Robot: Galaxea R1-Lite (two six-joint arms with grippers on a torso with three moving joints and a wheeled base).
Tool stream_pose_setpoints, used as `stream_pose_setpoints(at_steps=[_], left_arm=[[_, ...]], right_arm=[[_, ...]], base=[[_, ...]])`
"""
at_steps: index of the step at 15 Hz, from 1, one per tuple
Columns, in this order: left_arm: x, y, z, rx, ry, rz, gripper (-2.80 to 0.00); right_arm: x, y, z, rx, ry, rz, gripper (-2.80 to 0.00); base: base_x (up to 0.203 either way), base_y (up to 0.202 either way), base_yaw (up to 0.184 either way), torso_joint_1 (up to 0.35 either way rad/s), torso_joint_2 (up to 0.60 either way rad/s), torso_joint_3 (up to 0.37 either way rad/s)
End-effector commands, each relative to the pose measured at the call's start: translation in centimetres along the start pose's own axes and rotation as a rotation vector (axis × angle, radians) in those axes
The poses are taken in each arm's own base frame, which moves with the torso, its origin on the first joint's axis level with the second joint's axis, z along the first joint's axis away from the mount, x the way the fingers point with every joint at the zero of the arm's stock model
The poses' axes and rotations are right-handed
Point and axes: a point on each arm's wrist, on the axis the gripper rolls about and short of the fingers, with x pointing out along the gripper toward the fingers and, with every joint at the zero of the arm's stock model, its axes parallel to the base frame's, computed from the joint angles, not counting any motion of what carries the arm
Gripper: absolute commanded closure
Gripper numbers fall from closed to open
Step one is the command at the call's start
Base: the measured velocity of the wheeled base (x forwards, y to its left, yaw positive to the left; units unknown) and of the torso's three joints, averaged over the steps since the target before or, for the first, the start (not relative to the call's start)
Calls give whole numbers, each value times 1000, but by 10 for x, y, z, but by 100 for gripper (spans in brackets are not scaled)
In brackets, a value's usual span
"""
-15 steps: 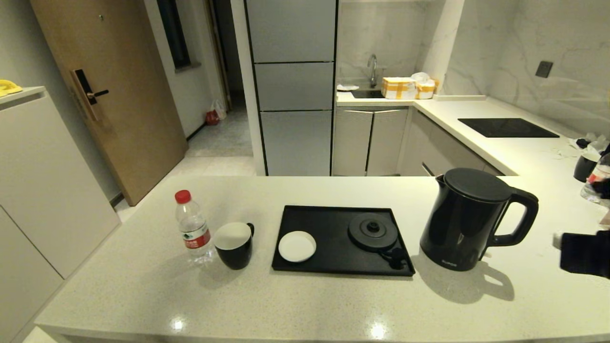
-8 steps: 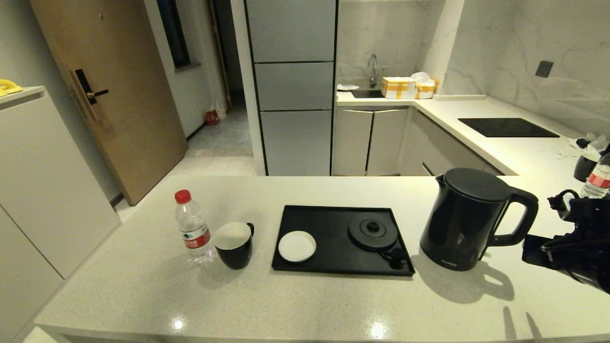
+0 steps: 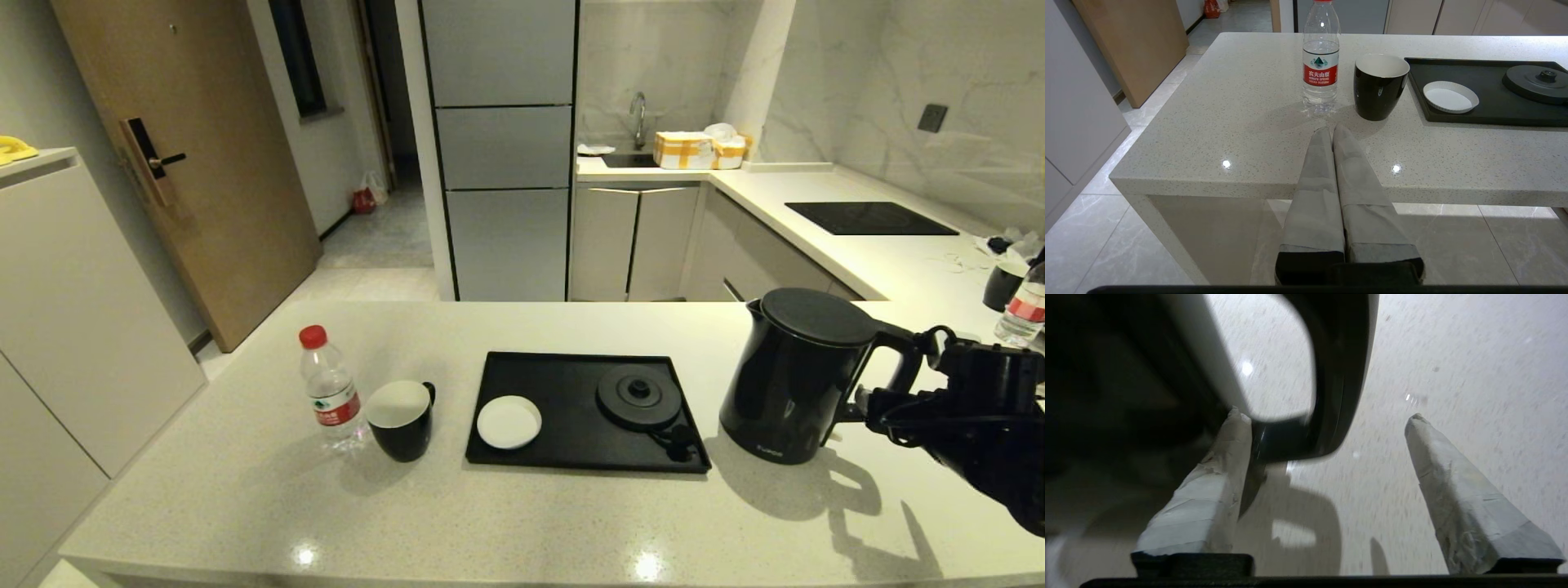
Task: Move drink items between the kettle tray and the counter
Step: Return the kettle to its original position
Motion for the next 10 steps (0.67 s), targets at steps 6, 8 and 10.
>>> stream_pose_setpoints(at_steps=[6, 8, 10], left_arm=[[0, 0, 0, 0, 1, 1, 0], [0, 0, 0, 0, 1, 1, 0], [0, 0, 0, 0, 0, 1, 0]], right_arm=[[39, 5, -13, 3, -35, -79, -280], [48, 4, -15, 6, -31, -89, -280], [55, 2, -17, 11, -40, -97, -280]], base=[[0, 0, 0, 0, 0, 0], [0, 0, 0, 0, 0, 0], [0, 0, 0, 0, 0, 0]])
